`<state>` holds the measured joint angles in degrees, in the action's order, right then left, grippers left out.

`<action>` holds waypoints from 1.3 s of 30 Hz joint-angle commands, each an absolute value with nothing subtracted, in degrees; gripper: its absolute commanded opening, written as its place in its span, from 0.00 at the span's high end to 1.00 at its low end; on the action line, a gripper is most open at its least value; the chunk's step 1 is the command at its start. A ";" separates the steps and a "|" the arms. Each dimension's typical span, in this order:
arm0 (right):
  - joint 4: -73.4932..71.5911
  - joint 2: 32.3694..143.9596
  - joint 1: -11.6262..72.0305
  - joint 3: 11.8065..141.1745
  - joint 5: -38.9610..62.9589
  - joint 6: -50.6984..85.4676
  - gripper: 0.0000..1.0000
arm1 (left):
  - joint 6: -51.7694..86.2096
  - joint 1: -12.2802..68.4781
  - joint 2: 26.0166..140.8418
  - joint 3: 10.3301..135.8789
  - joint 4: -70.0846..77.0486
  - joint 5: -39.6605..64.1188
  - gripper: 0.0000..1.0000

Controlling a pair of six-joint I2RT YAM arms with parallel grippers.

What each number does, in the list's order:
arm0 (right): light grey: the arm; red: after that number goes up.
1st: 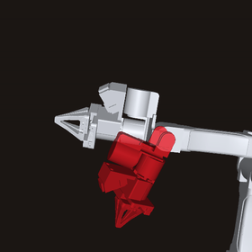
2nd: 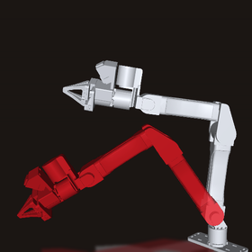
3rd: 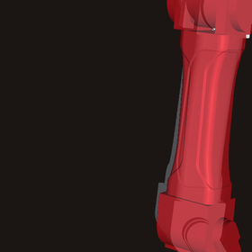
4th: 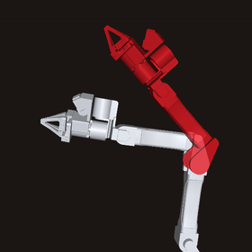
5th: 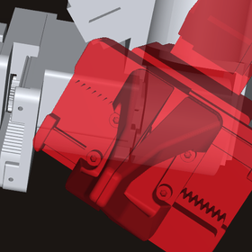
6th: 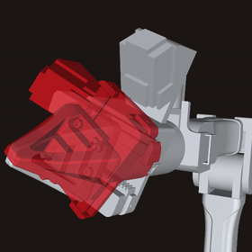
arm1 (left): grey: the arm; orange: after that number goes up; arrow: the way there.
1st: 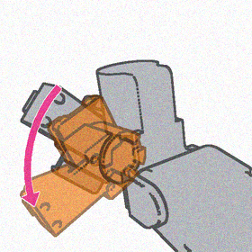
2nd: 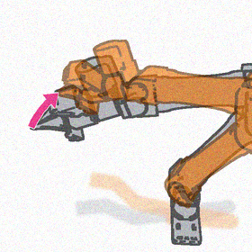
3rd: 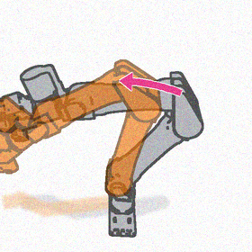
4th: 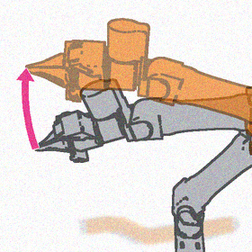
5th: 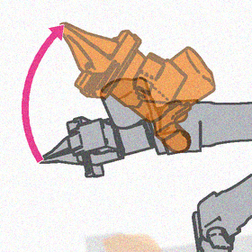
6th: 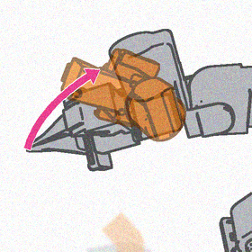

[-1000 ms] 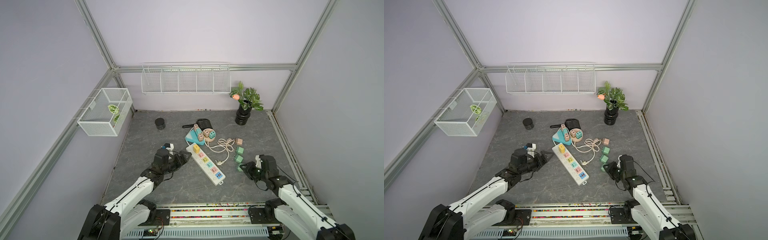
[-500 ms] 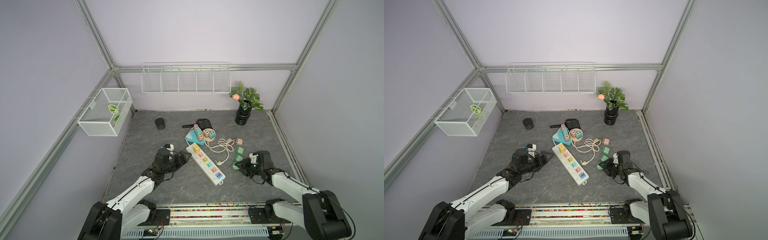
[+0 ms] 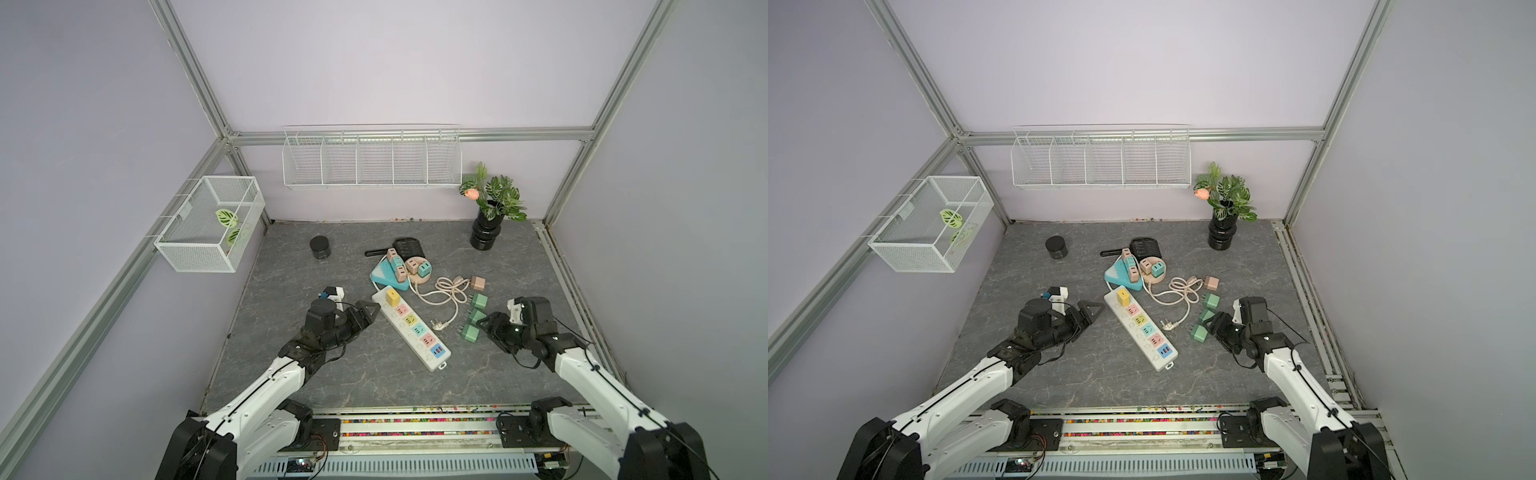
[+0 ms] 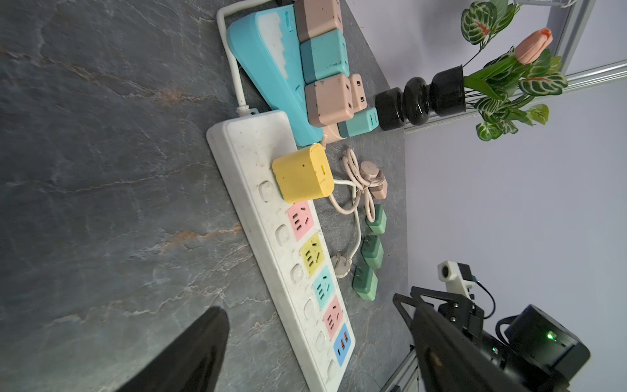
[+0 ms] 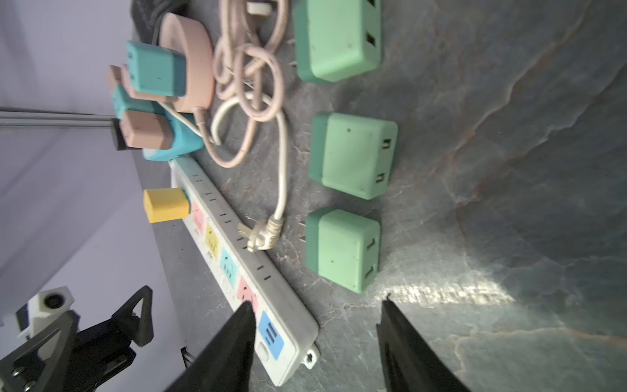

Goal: Pull the plug off the socket
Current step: Place the plug at the center of the board, then remove the plug from the socket.

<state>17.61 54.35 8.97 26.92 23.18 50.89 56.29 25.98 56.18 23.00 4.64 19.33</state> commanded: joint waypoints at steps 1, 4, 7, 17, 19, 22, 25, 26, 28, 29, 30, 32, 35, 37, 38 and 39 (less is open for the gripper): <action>8.82 51.18 8.94 25.43 29.13 48.76 0.41 | 57.13 25.86 55.90 21.42 4.85 20.34 0.11; -2.97 53.22 12.76 24.97 32.07 51.21 0.41 | 58.40 25.84 56.22 19.93 6.47 21.19 0.11; -0.83 60.11 21.98 32.48 28.09 44.18 0.41 | 60.15 25.87 56.25 18.74 7.38 20.98 0.12; 33.11 98.67 41.25 77.12 11.79 11.89 0.41 | 62.06 25.85 53.29 20.93 -1.23 15.83 0.13; 40.43 106.21 42.70 86.92 7.78 8.20 0.40 | 62.11 25.90 51.99 21.78 -4.41 14.40 0.13; 47.06 114.16 43.37 97.98 5.03 6.81 0.40 | 63.56 25.85 49.70 22.12 -7.83 12.75 0.13; 50.12 119.07 43.46 104.65 3.27 7.22 0.39 | 65.44 25.84 47.19 21.43 -10.07 11.22 0.14; 50.31 120.02 43.46 105.85 3.06 7.33 0.38 | 66.16 25.85 46.36 20.97 -10.31 10.74 0.14; 50.62 121.81 43.46 107.81 3.81 7.14 0.37 | 68.07 25.84 44.51 19.96 -10.05 9.38 0.14; 50.74 122.51 43.51 108.50 4.12 6.92 0.37 | 68.70 25.89 43.72 19.57 -9.99 8.92 0.14; 51.15 123.42 43.52 109.32 4.57 6.72 0.37 | 69.16 25.89 43.33 19.16 -9.63 8.22 0.14; 51.80 124.93 43.59 110.66 5.60 6.34 0.37 | 69.59 25.88 41.10 18.76 -9.31 7.07 0.13; 51.69 126.50 43.64 111.47 7.26 5.96 0.37 | 70.03 25.91 39.91 18.63 -9.32 6.22 0.14; 51.67 127.53 43.57 112.14 7.53 5.59 0.38 | 70.47 25.91 39.88 18.52 -8.98 6.02 0.14; 51.86 127.99 43.67 112.60 7.40 5.52 0.39 | 70.81 25.85 40.05 18.46 -8.56 6.21 0.14; 52.04 128.56 43.59 113.20 7.38 5.21 0.40 | 71.08 25.84 40.33 18.35 -7.98 6.45 0.14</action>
<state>50.00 126.80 43.53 111.74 6.46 6.63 69.87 25.98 40.34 19.25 -8.49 7.51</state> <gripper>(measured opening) 0.603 0.866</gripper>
